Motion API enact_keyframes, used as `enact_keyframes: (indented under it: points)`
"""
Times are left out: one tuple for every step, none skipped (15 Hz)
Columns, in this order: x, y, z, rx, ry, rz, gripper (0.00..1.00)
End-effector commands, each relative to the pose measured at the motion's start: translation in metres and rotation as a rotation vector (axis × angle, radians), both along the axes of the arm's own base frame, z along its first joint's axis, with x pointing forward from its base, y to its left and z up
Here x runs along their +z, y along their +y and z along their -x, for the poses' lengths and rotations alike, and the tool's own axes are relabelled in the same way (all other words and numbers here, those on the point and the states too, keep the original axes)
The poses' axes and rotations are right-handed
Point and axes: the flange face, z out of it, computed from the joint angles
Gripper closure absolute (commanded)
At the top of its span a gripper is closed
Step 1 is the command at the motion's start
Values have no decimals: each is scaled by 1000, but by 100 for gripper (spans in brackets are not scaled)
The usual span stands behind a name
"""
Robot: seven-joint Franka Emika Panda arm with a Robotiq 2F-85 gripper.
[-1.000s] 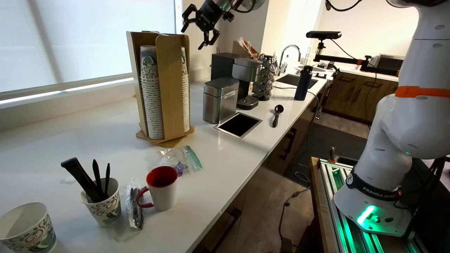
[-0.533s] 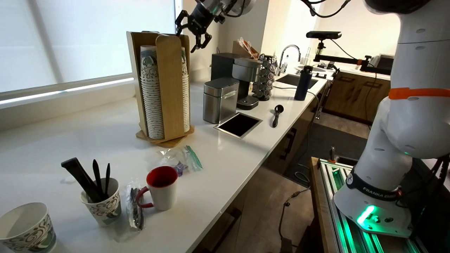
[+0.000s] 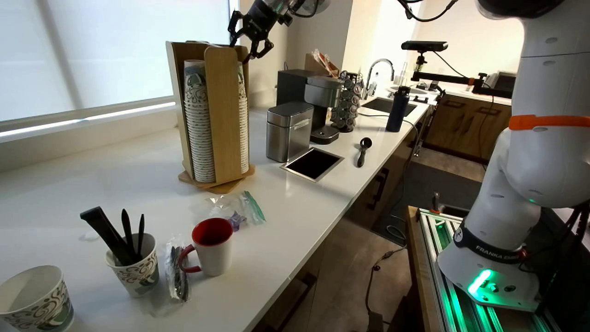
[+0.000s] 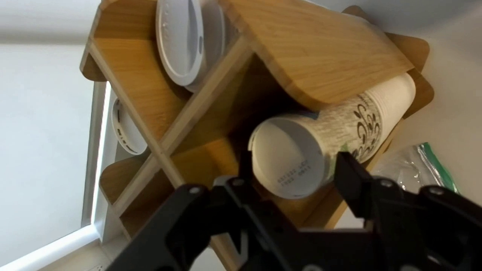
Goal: Rotate the coffee cup holder.
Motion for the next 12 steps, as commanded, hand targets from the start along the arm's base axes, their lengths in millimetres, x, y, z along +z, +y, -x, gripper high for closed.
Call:
enact_keyframes:
  points:
    - [2, 1, 10, 43, 57, 7, 43]
    - [2, 1, 11, 50, 70, 3, 44]
    - [1, 1, 12, 53, 80, 1, 49]
    - [0, 0, 12, 57, 88, -6, 57]
    - [-1, 1, 11, 60, 90, -11, 64]
    - [-3, 1, 9, 61, 95, -10, 63]
    - [-5, 1, 7, 60, 98, -11, 70]
    - [-6, 1, 6, 61, 102, -13, 73]
    - [-8, 2, 5, 61, 106, -14, 77]
    - [-9, 1, 4, 60, 108, -12, 73]
    - [-10, 1, 4, 60, 110, -14, 74]
    - [-12, 1, 4, 59, 113, -14, 76]
